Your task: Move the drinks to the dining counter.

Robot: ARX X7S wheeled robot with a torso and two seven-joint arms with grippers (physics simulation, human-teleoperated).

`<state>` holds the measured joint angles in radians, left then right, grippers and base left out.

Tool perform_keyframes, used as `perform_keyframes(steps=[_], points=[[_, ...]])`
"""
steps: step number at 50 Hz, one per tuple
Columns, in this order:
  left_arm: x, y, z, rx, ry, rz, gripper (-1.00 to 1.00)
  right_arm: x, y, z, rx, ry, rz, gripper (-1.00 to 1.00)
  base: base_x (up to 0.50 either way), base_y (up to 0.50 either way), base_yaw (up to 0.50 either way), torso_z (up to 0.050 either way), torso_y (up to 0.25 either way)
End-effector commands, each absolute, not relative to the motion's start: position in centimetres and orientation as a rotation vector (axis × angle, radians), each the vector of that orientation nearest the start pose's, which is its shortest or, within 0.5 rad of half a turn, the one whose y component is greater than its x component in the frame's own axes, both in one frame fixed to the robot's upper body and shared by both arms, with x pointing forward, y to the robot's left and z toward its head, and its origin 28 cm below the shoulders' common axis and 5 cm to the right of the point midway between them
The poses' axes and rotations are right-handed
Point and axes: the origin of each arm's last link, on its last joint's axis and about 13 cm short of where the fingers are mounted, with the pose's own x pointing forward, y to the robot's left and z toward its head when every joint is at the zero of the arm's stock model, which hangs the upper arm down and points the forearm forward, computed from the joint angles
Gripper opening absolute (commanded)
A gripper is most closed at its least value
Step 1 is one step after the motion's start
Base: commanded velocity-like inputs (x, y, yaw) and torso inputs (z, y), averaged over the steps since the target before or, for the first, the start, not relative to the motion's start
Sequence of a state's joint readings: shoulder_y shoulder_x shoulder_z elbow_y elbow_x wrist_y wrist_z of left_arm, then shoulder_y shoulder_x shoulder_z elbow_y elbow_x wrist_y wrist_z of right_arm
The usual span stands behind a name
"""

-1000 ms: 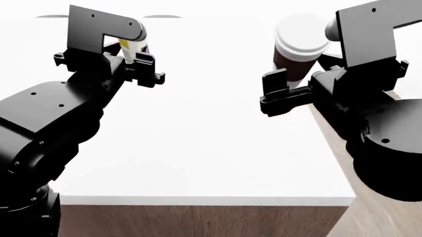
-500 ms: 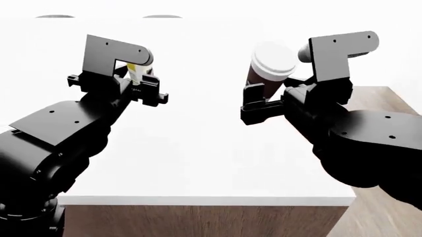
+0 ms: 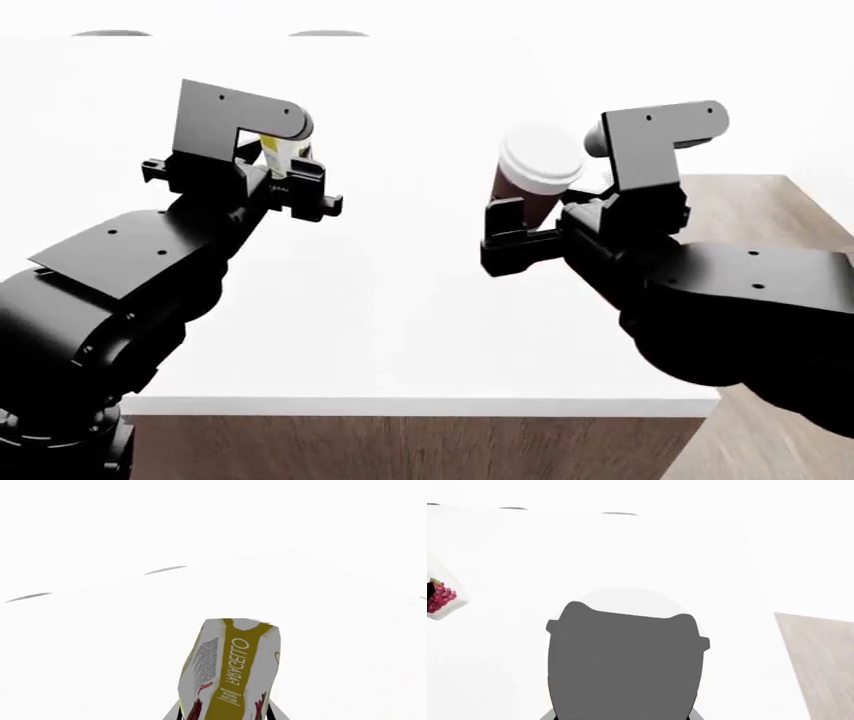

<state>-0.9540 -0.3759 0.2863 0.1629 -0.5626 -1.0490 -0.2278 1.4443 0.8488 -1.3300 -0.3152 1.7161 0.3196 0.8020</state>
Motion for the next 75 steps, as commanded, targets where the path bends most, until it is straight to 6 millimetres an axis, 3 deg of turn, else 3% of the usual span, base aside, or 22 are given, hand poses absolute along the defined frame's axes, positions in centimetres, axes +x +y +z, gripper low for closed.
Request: perform_keyframes(steps=[1,33,34,52,75], points=[[32.2,23.2,24.0,0.167,0.038,-0.105,-1.00,26.4,-9.9,24.8,-0.038,0.263,0.273,-1.00,0.00,0.00,0.00,0.000,0.000],[32.3,23.3,23.4,0.162,0.050,-0.099,-1.00,26.3,-10.1,24.2,-0.076,0.315,0.239,-1.00,0.00,0.00,0.00,0.000,0.001],[32.2,23.4,23.5,0.161,0.048,-0.098,-1.00,26.3,-10.1,24.3,-0.087,0.308,0.232,1.00,0.00,0.00,0.00,0.000,0.000],[32.2,23.4,23.6,0.160,0.044,-0.094,-1.00,26.1,-10.3,24.5,-0.081,0.295,0.226,1.00,0.00,0.00,0.00,0.001,0.001],[32.2,23.0,23.6,0.165,0.048,-0.105,-1.00,22.8,-10.3,27.5,-0.052,0.216,0.295,1.00,0.00,0.00,0.00,0.000,0.001]])
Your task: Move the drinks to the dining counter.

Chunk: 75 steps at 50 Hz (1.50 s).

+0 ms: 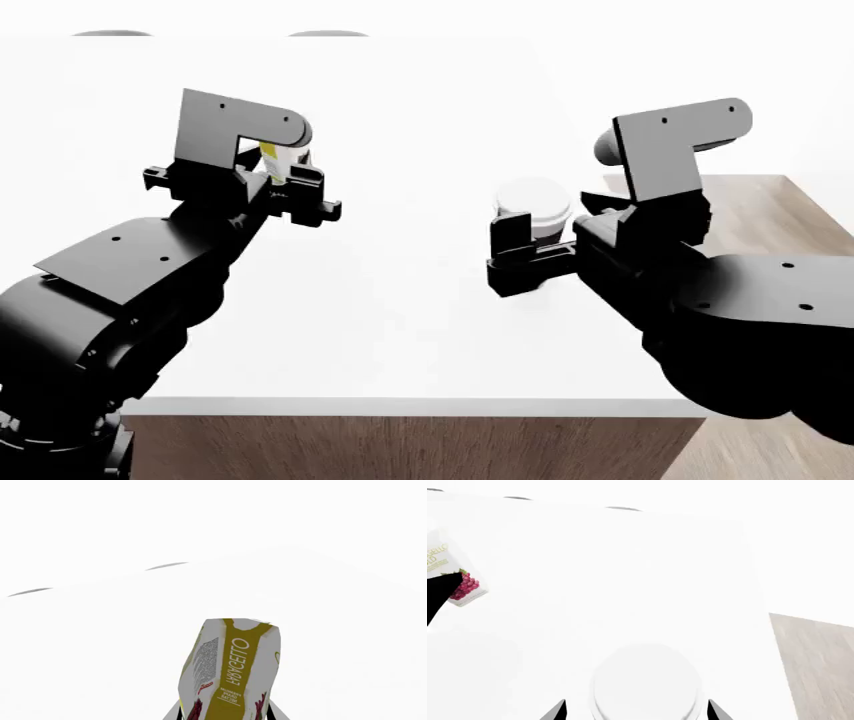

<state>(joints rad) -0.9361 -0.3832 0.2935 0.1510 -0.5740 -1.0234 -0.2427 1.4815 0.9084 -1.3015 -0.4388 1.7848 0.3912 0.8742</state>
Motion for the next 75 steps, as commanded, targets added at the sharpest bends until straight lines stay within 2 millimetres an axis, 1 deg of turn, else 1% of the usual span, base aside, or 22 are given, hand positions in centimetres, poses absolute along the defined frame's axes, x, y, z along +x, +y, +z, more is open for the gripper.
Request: perform_keyframes(steps=[1,7,16,22,29,34,40,45,55,67,68,75], points=[[32.3,23.0,23.6,0.166,0.048,-0.106,-1.00,22.8,-10.3,27.6,-0.053,0.213,0.293,1.00,0.00,0.00,0.00,0.000,0.000],[32.5,22.9,23.1,0.168,0.059,-0.116,-1.00,21.7,-11.0,29.0,-0.059,0.166,0.262,1.00,0.00,0.00,0.00,0.000,0.000],[32.5,22.8,23.0,0.167,0.061,-0.122,-1.00,20.1,-11.5,29.7,-0.082,0.140,0.239,1.00,0.00,0.00,0.00,0.000,0.001],[32.4,22.8,22.3,0.165,0.077,-0.124,-1.00,17.9,-11.7,31.0,-0.095,0.079,0.228,1.00,0.00,0.00,0.00,0.000,0.000],[32.7,22.1,21.1,0.166,0.114,-0.162,-1.00,15.0,-11.9,31.9,-0.102,0.016,0.209,1.00,0.00,0.00,0.00,0.000,0.001],[32.8,21.6,19.8,0.171,0.158,-0.203,-1.00,13.9,-12.2,32.6,-0.092,-0.027,0.183,1.00,0.00,0.00,0.00,0.002,0.000],[32.9,21.1,18.7,0.175,0.186,-0.234,-1.00,14.0,-12.1,32.8,-0.093,-0.036,0.182,1.00,0.00,0.00,0.00,0.000,0.002],[32.9,21.1,18.0,0.170,0.199,-0.237,-1.00,14.1,-12.2,32.9,-0.092,-0.039,0.177,1.00,0.00,0.00,0.00,0.000,0.000],[33.0,21.0,17.7,0.166,0.207,-0.245,-1.00,14.1,-12.2,33.1,-0.095,-0.044,0.175,1.00,0.00,0.00,0.00,0.000,0.000],[32.9,20.9,17.1,0.167,0.221,-0.257,-1.00,14.2,-12.3,32.9,-0.092,-0.041,0.174,1.00,0.00,0.00,0.00,0.000,0.000],[32.8,20.8,17.2,0.165,0.216,-0.260,1.00,14.2,-12.3,32.9,-0.090,-0.041,0.173,1.00,0.00,0.00,0.00,0.000,0.000],[32.6,20.8,17.6,0.160,0.202,-0.275,1.00,14.1,-12.4,32.9,-0.087,-0.042,0.174,1.00,0.00,0.00,0.00,0.000,0.000]])
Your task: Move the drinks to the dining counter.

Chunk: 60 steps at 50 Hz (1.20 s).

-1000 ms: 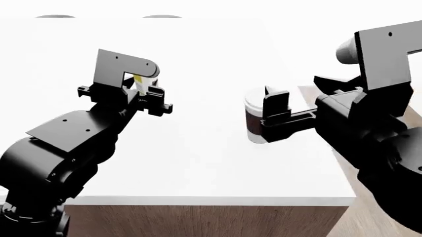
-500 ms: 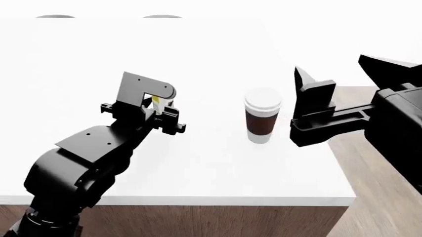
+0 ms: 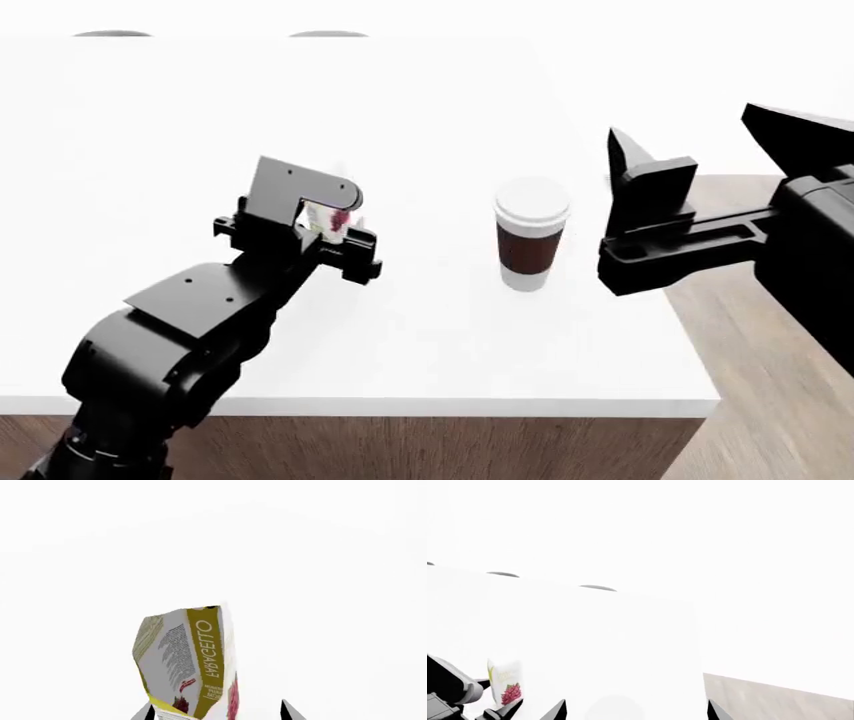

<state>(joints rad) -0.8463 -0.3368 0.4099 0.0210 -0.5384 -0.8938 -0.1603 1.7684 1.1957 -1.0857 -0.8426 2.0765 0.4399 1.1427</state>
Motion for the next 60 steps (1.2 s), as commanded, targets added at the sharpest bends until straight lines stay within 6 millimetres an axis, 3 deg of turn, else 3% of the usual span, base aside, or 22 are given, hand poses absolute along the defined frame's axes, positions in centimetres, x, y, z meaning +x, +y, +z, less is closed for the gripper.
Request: perform_keyframes(steps=[1,14,35,44,47,49,52,60], points=[[32.6,20.8,17.6,0.159,0.202,-0.273,1.00,14.1,-12.4,32.9,-0.086,-0.043,0.174,1.00,0.00,0.00,0.00,0.000,0.000],[32.0,20.7,18.3,0.159,0.172,-0.279,1.00,14.0,-12.4,32.8,-0.085,-0.039,0.175,1.00,0.00,0.00,0.00,0.000,0.000],[28.2,20.1,23.1,0.154,-0.015,-0.305,1.00,14.2,-12.3,32.8,-0.092,-0.035,0.182,1.00,0.00,0.00,0.00,0.000,0.000],[24.5,20.5,27.1,0.144,-0.173,-0.292,1.00,14.7,-12.9,34.1,-0.026,-0.214,0.036,1.00,0.00,0.00,0.00,0.000,0.000],[23.6,20.9,27.9,0.136,-0.209,-0.275,1.00,14.7,-13.1,34.2,-0.106,-0.249,0.008,1.00,0.00,0.00,0.00,0.000,0.000],[23.2,21.2,28.2,0.140,-0.228,-0.255,1.00,14.7,-13.4,34.3,-0.021,-0.263,0.011,1.00,0.00,0.00,0.00,0.000,0.000],[22.8,21.4,28.6,0.135,-0.239,-0.246,1.00,14.1,-13.6,34.2,-0.070,-0.356,0.037,1.00,0.00,0.00,0.00,0.000,0.000],[23.0,21.2,28.5,0.127,-0.239,-0.242,1.00,14.1,-13.6,34.0,-0.083,-0.338,0.013,1.00,0.00,-0.25,0.00,0.000,0.000]])
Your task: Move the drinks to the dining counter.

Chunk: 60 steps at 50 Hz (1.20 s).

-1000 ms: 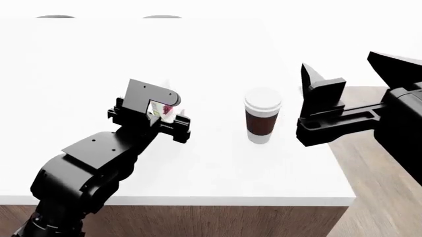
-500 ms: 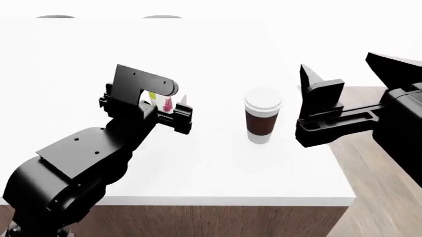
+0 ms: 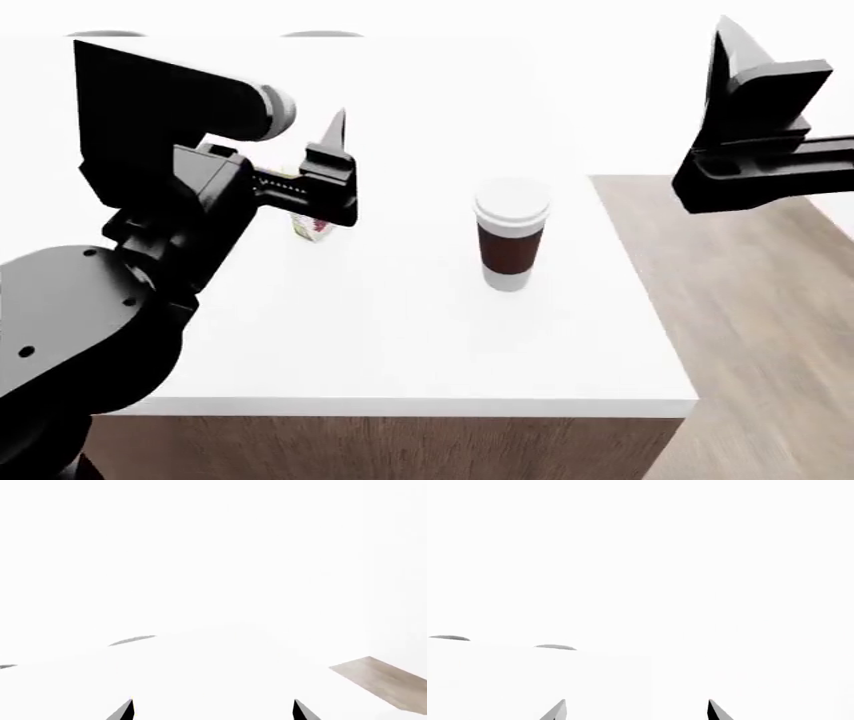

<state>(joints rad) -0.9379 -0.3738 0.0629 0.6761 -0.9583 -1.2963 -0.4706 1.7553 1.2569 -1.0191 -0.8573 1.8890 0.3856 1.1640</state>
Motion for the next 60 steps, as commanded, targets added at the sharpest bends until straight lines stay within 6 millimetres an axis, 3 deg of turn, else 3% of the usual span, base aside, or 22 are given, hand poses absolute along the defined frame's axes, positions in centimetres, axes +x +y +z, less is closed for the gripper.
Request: perform_keyframes(steps=[1,40,50,60], points=[[23.0,21.2,28.5,0.129,-0.240,-0.243,1.00,14.1,-13.7,34.0,-0.083,-0.339,0.010,1.00,0.00,-0.50,0.00,0.000,0.000],[23.0,21.3,28.2,0.144,-0.224,-0.237,1.00,14.0,-13.9,34.0,-0.062,-0.384,-0.026,1.00,0.00,-0.50,0.00,0.000,0.000],[22.7,21.5,28.3,0.145,-0.231,-0.226,1.00,13.2,-14.0,34.4,-0.008,-0.431,-0.004,1.00,0.35,-0.45,0.00,0.000,0.000],[22.7,21.7,28.2,0.138,-0.229,-0.220,1.00,13.5,-13.9,34.2,0.015,-0.403,-0.013,1.00,0.25,-0.40,0.00,0.000,0.000]])
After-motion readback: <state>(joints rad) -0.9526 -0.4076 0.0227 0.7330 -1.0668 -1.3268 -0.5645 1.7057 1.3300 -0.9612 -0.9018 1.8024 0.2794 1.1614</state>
